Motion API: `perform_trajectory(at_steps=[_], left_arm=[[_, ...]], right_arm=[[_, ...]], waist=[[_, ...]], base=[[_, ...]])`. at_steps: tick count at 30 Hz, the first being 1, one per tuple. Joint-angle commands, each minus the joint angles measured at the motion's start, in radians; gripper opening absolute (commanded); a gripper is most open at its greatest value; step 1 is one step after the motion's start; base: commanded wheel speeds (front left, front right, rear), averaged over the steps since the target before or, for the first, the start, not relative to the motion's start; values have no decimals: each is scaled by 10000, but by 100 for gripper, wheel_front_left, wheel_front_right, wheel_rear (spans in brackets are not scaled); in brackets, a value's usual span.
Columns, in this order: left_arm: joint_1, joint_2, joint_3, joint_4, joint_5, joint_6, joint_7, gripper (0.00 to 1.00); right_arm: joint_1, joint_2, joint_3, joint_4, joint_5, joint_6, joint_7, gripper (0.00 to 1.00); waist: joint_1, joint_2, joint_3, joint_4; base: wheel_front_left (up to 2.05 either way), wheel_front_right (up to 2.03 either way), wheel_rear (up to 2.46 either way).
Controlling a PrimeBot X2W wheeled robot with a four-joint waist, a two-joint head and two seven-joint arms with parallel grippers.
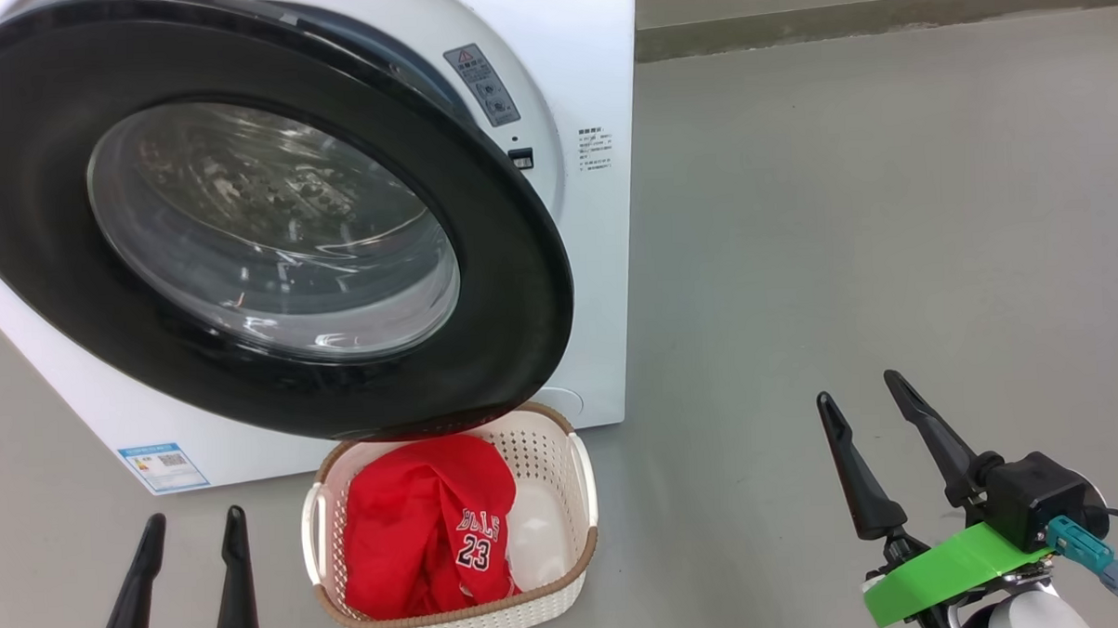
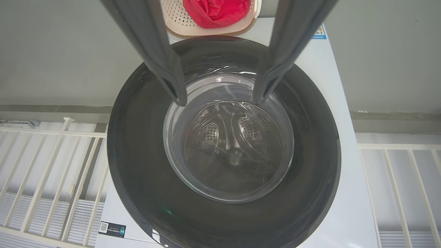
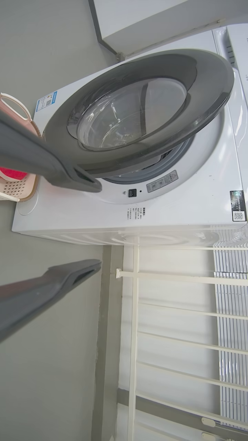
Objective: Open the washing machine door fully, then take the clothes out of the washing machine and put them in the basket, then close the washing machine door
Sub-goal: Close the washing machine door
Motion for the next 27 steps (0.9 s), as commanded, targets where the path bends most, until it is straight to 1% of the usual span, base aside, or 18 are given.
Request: perform_trajectory(at_steps=[1, 26, 27], left_arm=[[-149, 68, 305, -187, 105, -64, -77, 100], [-142, 59, 55, -72, 205, -66, -78, 100], [-151, 56, 32, -79, 215, -66, -78, 100]], right_arm=[[-96, -35, 112, -292, -140, 63, -65, 100], [-46, -48, 31, -233, -109, 63, -65, 100], [-45, -49, 82, -185, -76, 63, -65, 34]], waist=[[0, 0, 5, -3], [0, 0, 18, 163], [0, 0, 32, 204]], base=[[0, 0, 0], [0, 0, 0], [0, 0, 0]])
